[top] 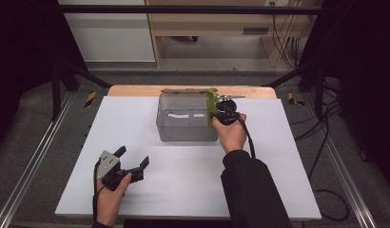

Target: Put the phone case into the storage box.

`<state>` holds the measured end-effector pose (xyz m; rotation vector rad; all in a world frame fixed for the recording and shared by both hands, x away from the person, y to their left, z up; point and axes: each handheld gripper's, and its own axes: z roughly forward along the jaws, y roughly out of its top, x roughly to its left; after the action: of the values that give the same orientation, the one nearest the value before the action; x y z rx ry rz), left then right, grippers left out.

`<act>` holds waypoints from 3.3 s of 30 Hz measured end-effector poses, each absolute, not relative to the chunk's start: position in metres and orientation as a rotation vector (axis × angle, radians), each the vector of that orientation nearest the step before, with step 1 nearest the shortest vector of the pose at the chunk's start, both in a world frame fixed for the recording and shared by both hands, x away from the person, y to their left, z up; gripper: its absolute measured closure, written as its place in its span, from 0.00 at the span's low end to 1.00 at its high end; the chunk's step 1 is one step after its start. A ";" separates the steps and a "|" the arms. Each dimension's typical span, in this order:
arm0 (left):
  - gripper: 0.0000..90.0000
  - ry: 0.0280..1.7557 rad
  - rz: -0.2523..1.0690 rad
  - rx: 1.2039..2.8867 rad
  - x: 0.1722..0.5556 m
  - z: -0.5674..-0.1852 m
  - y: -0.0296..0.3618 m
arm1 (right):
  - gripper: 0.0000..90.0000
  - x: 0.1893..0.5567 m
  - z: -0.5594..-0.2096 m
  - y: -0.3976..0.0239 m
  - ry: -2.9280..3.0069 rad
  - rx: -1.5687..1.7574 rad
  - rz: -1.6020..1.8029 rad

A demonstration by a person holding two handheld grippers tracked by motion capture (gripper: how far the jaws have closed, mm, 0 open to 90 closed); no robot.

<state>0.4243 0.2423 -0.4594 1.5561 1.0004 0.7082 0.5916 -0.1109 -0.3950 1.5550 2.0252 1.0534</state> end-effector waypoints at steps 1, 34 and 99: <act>0.03 1.000 0.708 1.556 0.424 -0.459 0.242 | 0.85 0.592 -0.396 -0.110 2.030 1.557 1.053; 0.03 0.994 0.715 1.566 0.425 -0.460 0.241 | 0.85 0.598 -0.404 -0.106 2.065 1.577 1.039; 0.03 0.991 0.715 1.571 0.425 -0.460 0.241 | 0.85 0.604 -0.405 -0.093 2.065 1.565 1.007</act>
<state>0.4248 0.2406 -0.4597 1.5709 0.9908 0.7154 0.6041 -0.0928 -0.4045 1.5647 2.0655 1.0071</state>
